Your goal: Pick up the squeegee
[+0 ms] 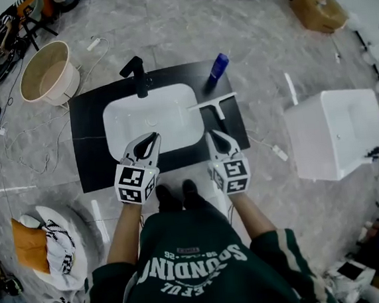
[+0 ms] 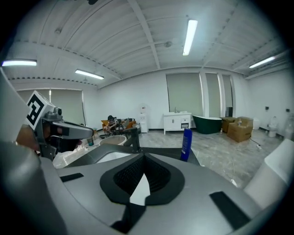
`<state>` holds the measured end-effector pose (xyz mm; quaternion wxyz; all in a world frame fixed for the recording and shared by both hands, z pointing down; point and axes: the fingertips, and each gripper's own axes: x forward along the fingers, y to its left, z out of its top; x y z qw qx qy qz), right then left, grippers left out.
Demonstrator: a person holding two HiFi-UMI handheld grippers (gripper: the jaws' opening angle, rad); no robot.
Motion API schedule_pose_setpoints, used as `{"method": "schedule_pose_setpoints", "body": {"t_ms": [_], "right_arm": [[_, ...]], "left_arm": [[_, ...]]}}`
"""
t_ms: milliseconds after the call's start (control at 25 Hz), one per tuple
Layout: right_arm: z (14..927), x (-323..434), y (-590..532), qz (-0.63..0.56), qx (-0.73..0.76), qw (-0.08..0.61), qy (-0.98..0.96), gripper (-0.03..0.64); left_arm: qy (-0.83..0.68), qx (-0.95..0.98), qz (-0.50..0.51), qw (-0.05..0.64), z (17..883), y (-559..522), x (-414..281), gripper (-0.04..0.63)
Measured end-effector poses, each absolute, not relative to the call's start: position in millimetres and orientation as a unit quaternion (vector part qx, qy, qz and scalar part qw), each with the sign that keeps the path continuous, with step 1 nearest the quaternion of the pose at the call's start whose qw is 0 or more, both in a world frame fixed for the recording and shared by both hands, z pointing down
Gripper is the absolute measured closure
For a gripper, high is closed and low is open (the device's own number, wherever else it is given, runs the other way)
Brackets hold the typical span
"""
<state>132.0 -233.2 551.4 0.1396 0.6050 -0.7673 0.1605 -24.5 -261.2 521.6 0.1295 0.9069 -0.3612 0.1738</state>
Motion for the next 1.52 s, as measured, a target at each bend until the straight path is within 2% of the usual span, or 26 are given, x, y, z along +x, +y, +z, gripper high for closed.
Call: {"method": "schedule_pose_setpoints", "body": {"t_ms": [400,520,960,1520], "right_arm": [[587,161,-201,0.195,0.618,0.162,-0.744,0.612],[599,163,-196,0.212,0.609,0.176,-0.744,0.533],[637,196,-216,0.240,0.593,0.234,-0.732,0.494],[702,242,-295,0.266,0.554,0.351,-0.706,0.462]], "left_arm": [[-0.316,0.915,0.198,0.151,549,-249,13,0.572],[-0.316,0.913,0.204,0.158,553,-247,14,0.572],[-0.341,0.897,0.214,0.180,567,-247,3,0.572],[-0.404,0.863,0.218,0.210,580,-245,-35,0.572]]}}
